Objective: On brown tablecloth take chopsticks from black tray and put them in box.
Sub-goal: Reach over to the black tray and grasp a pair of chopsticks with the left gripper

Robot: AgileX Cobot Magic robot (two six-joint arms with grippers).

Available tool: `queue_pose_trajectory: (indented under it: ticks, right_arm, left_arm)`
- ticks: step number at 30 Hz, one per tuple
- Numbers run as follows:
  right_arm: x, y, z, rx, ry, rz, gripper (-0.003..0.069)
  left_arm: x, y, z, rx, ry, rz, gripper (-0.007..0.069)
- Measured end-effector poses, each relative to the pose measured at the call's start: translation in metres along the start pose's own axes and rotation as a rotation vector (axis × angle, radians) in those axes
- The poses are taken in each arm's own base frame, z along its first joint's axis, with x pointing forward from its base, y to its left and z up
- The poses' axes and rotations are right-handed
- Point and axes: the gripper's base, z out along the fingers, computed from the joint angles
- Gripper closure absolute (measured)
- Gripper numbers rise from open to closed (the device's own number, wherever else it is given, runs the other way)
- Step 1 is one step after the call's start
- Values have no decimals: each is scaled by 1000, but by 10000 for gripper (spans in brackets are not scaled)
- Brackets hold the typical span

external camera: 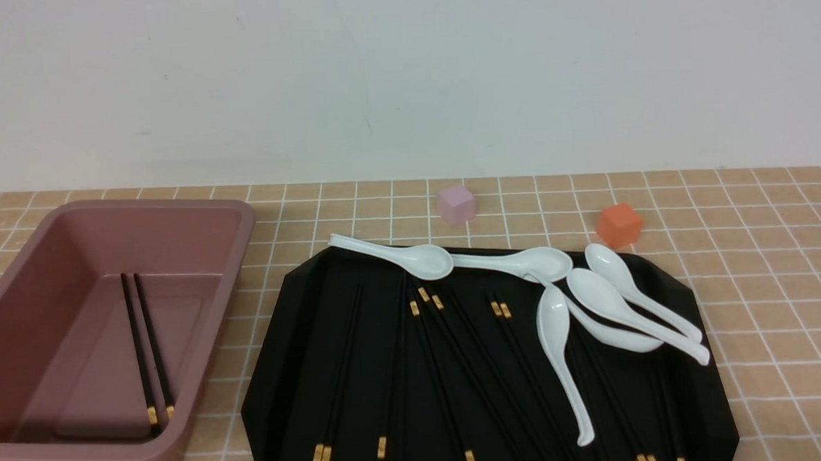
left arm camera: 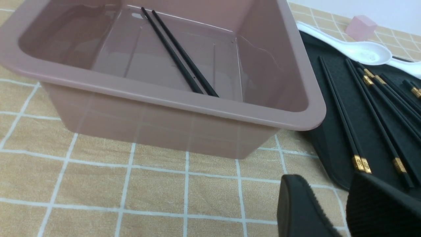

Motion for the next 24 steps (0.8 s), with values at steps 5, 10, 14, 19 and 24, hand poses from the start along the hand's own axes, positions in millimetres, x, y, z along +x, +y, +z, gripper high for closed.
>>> queue_pose_trajectory:
  ticks: [5, 10, 14, 19, 24]
  right_arm:
    - [0, 0, 0, 0, 0, 0, 419]
    - [0, 0, 0, 0, 0, 0, 419]
    - [0, 0, 0, 0, 0, 0, 419]
    - [0, 0, 0, 0, 0, 0, 419]
    - [0, 0, 0, 0, 0, 0, 419]
  left_arm:
    - [0, -1, 0, 13, 4, -54, 386]
    - [2, -12, -1, 124, 56, -575, 386]
    - [0, -19, -2, 197, 90, -886, 386]
    - [-4, -21, -3, 233, 75, -991, 386]
    - [-9, -20, -3, 249, 22, -1018, 386]
